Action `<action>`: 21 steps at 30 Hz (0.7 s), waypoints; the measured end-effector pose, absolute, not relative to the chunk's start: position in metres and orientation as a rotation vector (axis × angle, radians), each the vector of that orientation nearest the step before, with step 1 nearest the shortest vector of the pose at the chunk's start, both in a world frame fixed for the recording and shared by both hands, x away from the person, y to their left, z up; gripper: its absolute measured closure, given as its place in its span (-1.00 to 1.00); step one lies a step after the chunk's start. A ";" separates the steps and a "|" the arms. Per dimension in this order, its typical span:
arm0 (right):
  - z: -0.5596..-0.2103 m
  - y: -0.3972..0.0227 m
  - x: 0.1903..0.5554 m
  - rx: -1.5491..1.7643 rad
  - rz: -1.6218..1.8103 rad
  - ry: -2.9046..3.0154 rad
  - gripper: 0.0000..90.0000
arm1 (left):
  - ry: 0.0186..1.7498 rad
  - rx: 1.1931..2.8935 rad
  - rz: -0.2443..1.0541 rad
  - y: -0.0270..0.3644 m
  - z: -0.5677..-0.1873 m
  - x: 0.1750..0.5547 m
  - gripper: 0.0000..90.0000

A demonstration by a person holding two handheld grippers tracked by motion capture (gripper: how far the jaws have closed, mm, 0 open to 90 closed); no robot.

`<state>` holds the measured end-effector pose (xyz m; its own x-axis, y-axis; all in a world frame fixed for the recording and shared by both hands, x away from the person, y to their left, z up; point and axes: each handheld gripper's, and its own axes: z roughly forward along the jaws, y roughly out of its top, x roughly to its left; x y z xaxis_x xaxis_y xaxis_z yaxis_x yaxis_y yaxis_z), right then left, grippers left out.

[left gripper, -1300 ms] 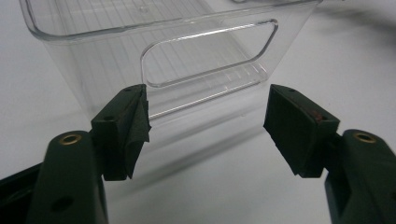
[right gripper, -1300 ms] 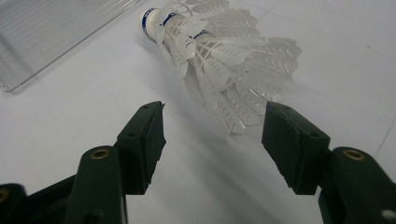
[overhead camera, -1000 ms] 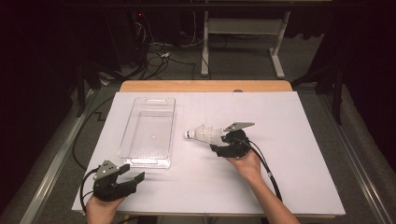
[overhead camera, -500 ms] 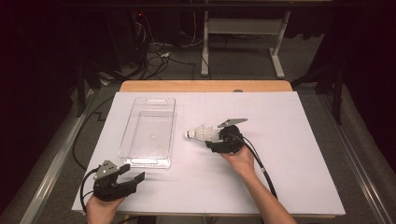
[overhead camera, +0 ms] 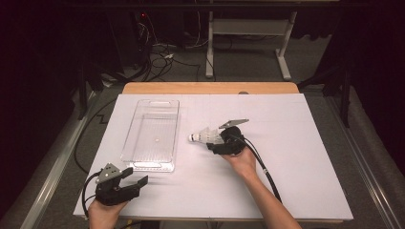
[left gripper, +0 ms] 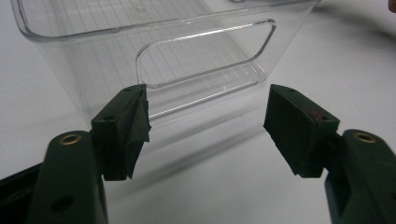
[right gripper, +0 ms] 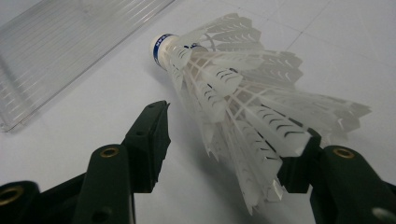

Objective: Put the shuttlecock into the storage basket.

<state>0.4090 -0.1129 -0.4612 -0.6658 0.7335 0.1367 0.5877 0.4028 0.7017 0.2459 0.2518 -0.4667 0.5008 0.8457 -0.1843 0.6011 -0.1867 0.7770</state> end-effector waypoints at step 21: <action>-0.462 -0.102 0.414 1.175 1.107 2.484 0.26 | 1.194 1.897 0.363 0.251 -0.467 0.247 -0.29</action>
<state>0.4138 -0.1018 -0.4616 -0.6717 0.7265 0.1446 0.5932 0.4106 0.6925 0.2466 0.2515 -0.4667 0.5036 0.8444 -0.1828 0.5998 -0.1894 0.7774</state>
